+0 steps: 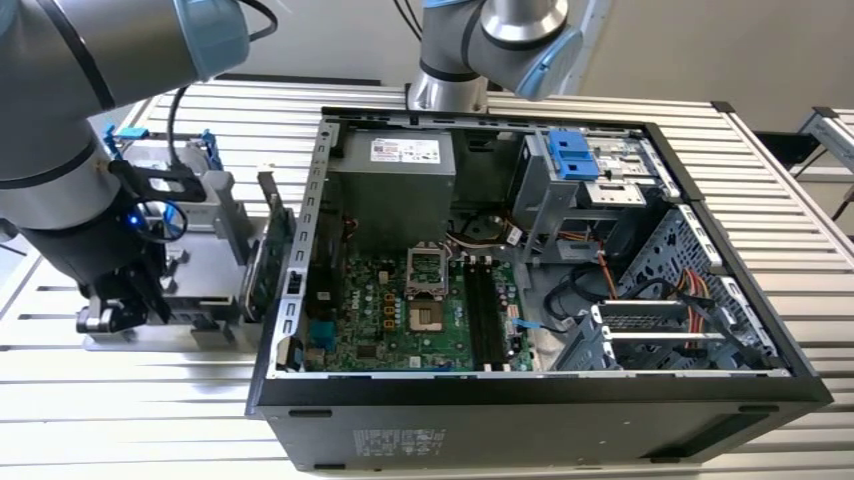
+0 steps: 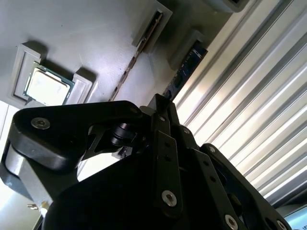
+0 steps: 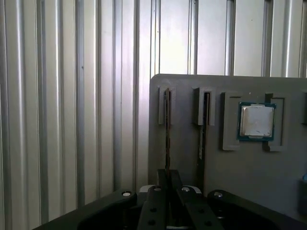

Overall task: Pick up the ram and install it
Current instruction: 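Pick up the ram and move it above insertion slot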

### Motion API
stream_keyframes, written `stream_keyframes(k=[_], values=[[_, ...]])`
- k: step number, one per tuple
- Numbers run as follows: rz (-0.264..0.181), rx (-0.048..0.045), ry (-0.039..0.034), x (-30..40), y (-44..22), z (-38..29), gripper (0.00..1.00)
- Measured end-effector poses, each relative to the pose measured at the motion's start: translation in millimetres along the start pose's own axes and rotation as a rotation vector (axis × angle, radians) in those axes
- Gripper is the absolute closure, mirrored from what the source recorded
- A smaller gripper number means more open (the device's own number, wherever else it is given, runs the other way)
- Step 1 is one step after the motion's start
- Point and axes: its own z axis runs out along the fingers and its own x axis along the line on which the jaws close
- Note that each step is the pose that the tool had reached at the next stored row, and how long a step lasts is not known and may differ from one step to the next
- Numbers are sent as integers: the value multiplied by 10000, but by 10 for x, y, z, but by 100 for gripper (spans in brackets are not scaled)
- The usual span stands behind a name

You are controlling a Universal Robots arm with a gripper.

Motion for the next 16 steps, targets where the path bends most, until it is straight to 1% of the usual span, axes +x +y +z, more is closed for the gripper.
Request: stream_keyframes(k=[7,16], values=[[15,1,0,0,1,-31,100],[23,0,1,0,2,-52,100]])
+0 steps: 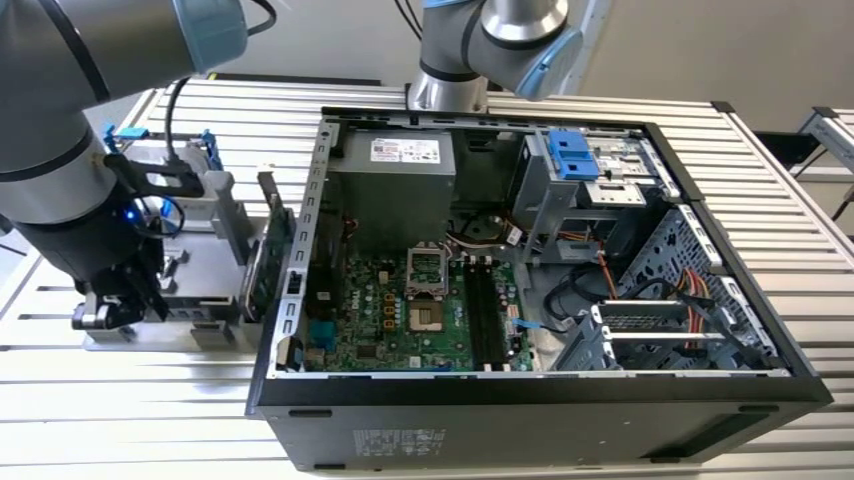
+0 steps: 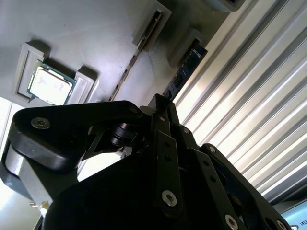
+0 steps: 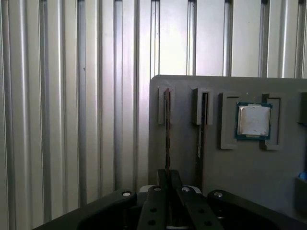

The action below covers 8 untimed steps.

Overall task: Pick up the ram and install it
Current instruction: 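Pick up the ram and move it above insertion slot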

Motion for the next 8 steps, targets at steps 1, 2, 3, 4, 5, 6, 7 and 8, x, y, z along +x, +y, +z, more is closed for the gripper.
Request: stream_keyframes(k=[1,2,3,4,5,6,7,8], values=[[1,-2,1,0,1,-6,100],[2,-1,1,0,1,-12,100],[2,0,-1,0,1,-17,100],[2,0,0,0,1,-23,100],[2,0,0,0,1,-30,100],[3,0,-1,0,1,-36,100],[3,1,-1,-1,1,-43,100],[3,0,-1,-1,1,-49,100]])
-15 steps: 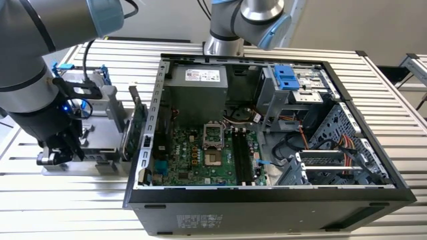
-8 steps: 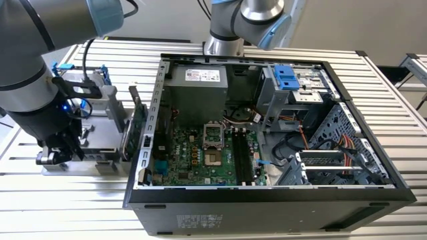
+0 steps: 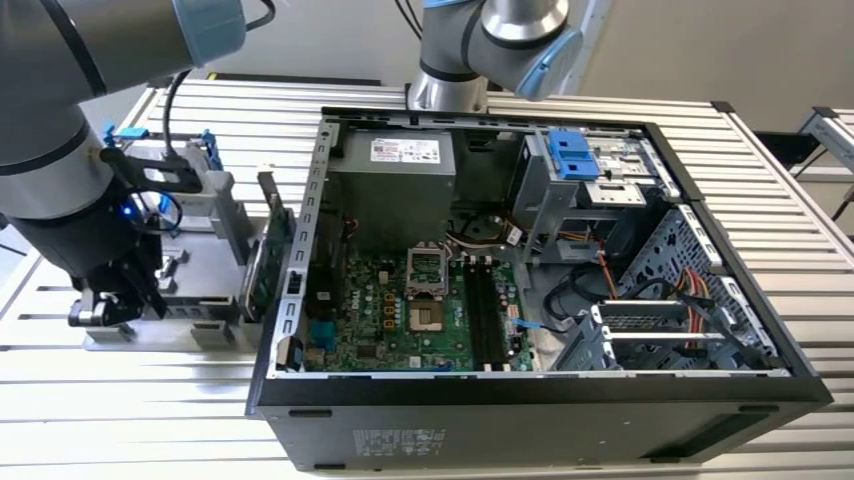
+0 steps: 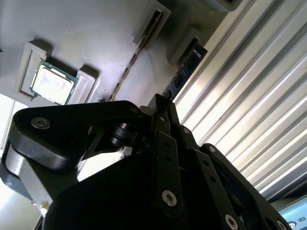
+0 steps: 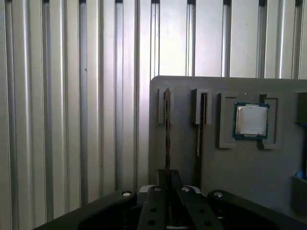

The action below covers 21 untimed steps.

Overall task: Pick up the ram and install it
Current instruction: 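Pick up the ram and move it above insertion slot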

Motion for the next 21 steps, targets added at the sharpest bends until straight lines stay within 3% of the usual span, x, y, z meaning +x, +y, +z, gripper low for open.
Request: stream_keyframes(k=[21], values=[[1,0,0,-1,4,-133,100]])
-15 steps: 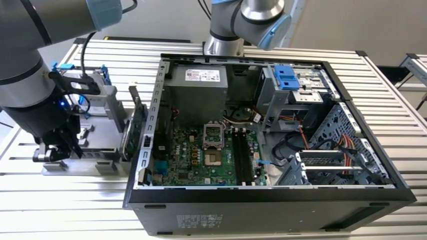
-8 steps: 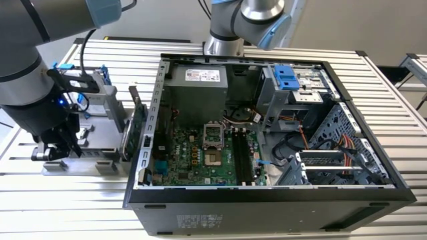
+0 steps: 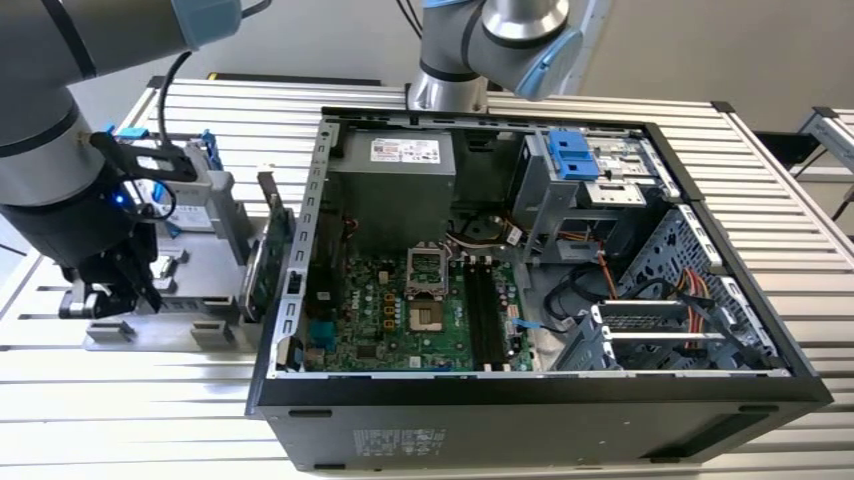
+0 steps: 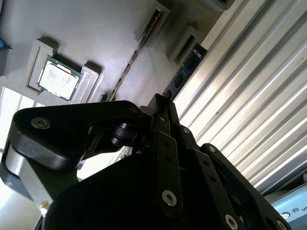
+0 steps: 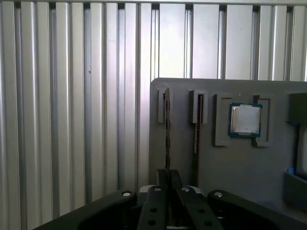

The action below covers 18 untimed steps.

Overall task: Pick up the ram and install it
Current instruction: 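Pick up the ram and move it above insertion slot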

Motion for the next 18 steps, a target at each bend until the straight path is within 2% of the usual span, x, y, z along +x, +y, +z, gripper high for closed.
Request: stream_keyframes(k=[18], values=[[0,0,0,-1,5,-98,100]])
